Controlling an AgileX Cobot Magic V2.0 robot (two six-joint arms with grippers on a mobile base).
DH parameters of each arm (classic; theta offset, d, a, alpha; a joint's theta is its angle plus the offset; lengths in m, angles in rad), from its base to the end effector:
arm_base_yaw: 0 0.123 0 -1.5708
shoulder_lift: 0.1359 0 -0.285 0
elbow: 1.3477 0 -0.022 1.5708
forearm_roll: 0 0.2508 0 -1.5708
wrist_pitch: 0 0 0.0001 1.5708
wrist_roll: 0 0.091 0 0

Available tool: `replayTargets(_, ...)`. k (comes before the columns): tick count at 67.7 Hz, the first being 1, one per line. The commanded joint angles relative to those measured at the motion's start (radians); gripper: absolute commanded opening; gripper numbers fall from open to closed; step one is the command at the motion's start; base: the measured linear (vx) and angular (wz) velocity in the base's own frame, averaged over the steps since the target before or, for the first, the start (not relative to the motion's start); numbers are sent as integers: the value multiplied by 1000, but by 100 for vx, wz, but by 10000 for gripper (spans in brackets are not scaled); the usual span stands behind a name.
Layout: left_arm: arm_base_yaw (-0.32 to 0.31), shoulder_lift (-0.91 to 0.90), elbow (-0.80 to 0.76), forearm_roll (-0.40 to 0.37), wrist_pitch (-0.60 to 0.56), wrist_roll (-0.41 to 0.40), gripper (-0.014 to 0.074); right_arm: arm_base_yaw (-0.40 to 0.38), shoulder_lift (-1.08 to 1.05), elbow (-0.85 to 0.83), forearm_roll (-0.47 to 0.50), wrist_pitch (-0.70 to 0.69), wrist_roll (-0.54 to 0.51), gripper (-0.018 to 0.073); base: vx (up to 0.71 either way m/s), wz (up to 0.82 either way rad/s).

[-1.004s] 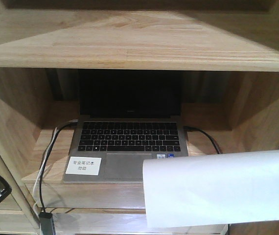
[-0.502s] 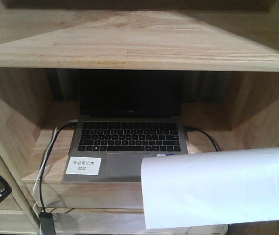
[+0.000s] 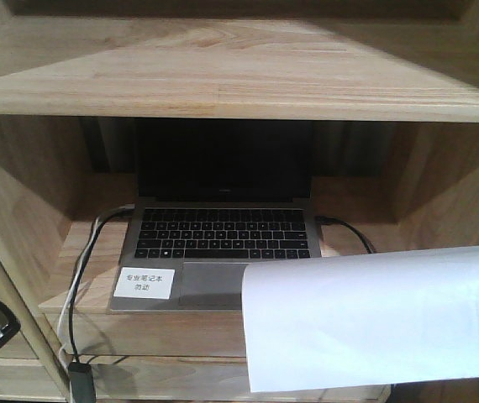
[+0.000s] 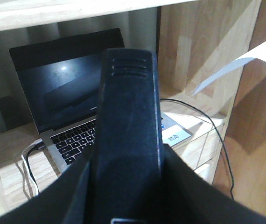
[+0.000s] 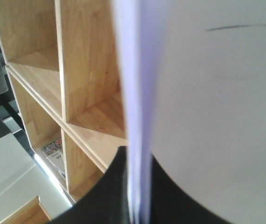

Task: Grab stapler and paper to desk for stapling
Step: 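Lift the held paper clear of the shelf with the right gripper, then drive the base away from the shelf, turning toward the wooden desk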

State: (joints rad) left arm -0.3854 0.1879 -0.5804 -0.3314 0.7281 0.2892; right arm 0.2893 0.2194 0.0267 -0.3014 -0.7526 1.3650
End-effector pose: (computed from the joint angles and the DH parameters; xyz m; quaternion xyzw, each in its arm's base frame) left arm 0.0193 -0.0291 0.3294 0.2295 0.7444 -0.1912 0.5971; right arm 0.0513 0.0345 0.2522 0.1157 0.4713 0.6096 0.6268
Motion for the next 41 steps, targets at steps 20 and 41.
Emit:
replayTargets(20,-4,13,-29,-28,-123,-6,-6,-1,8,4,3,-54,-14,-3,-8,-3)
replayTargets(41,-4,13,-29,-28,-123,-6,-6,-1,8,4,3,-53,-14,-3,-17,-2)
